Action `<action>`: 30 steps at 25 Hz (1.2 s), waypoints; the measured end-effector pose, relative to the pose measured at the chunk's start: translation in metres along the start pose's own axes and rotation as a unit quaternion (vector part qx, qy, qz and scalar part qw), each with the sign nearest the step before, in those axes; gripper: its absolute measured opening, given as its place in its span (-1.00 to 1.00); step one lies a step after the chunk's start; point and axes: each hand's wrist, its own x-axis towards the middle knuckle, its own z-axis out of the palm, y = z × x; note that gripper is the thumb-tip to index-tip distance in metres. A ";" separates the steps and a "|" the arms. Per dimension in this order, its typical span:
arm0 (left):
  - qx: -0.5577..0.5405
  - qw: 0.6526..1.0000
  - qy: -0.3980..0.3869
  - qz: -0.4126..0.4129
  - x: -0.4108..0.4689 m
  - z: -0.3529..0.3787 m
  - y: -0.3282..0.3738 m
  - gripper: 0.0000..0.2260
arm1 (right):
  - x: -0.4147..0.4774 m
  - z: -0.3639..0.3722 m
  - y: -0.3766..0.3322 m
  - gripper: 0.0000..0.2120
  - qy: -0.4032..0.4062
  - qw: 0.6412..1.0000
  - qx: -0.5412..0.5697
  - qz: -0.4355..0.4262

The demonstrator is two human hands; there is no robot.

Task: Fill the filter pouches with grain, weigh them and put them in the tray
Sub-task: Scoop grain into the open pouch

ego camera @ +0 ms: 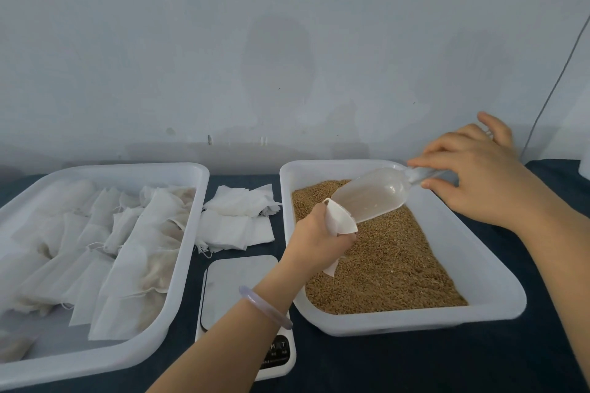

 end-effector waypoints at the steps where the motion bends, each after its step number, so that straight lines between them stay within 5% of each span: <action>1: -0.017 1.000 0.014 0.002 0.000 -0.001 -0.001 -0.66 | -0.001 0.003 0.004 -0.74 0.000 1.000 0.002 0.015; 5: -0.100 0.990 0.097 -0.002 -0.004 -0.004 -0.006 -0.83 | -0.008 0.032 0.021 -0.75 -0.075 0.991 0.014 0.110; 9: -0.135 0.985 0.105 0.011 -0.008 -0.004 -0.009 -0.87 | -0.022 0.080 0.025 -0.74 -0.167 0.967 -0.104 0.163; 18: -0.121 0.987 0.102 0.000 -0.007 -0.003 -0.014 -0.86 | -0.013 0.131 0.020 -0.71 -0.114 0.934 -0.237 0.242; 26: -0.065 0.994 0.086 -0.007 -0.008 -0.003 -0.011 -0.74 | -0.016 0.157 0.014 -0.78 -0.121 0.938 0.015 0.324; 30: -0.050 0.995 0.089 -0.002 -0.010 -0.002 -0.009 -0.70 | -0.016 0.144 0.030 -0.71 -0.140 0.934 0.039 0.326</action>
